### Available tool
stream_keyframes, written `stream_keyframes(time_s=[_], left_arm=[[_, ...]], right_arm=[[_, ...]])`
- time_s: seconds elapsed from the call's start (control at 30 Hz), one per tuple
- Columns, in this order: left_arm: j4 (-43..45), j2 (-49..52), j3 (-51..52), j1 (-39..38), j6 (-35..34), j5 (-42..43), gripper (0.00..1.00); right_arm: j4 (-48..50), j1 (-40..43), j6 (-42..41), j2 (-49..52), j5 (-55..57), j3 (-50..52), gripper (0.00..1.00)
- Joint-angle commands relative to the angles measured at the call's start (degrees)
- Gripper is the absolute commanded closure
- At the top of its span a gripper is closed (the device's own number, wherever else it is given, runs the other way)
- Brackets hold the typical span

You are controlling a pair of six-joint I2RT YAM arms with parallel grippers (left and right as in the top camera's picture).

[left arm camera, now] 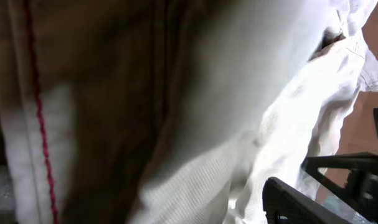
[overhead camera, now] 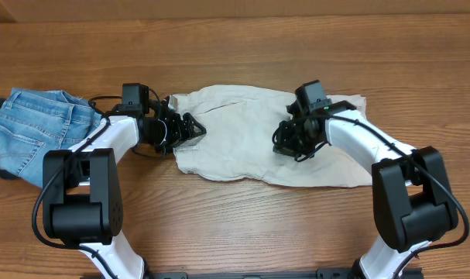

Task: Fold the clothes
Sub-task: 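Move both grippers inward over the shorts toward the center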

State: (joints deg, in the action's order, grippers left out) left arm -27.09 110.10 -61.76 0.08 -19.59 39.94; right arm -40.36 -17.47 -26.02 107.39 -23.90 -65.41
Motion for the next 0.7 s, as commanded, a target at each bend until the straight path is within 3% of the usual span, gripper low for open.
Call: stream_keyframes(time_s=[0.0,0.1,0.27,0.43,0.47,0.53,0.57,0.67], left_arm=[[-2.1,2.1,1.6,-0.5,-0.6,-4.5,0.2],[-1.9,2.1,1.6,-0.2,-0.6,-6.3,0.06],[2.6,2.1,1.6,-4.8,-3.9,-7.5,0.07],[6.5,2.1,1.6,-11.8,-6.7,-11.1,0.42],[6.5,2.1,1.6,-12.3,-7.3,-12.0,0.66],[6.4,2.1,1.6,-12.2,-7.5,-12.0,0.91],[6.3,1.9,1.6,-12.0,-7.5,-12.0,0.96],[0.0,-1.0,0.0,-9.8,-7.2,-16.2,0.96]], right_arm=[[2.4,-0.9,-8.9,0.2,2.9,4.5,0.96],[3.9,-0.9,-11.8,0.2,2.9,7.0,0.96],[3.9,-0.9,-11.8,0.2,2.8,7.2,0.96],[3.8,-0.9,-11.7,0.2,2.7,7.2,0.96],[3.8,-0.9,-11.7,0.2,2.7,7.2,0.96],[3.7,-0.9,-11.7,0.2,2.7,7.2,0.96],[3.7,-0.9,-11.7,0.2,2.6,7.2,0.96],[2.5,-0.5,-8.9,0.2,2.2,6.9,0.96]])
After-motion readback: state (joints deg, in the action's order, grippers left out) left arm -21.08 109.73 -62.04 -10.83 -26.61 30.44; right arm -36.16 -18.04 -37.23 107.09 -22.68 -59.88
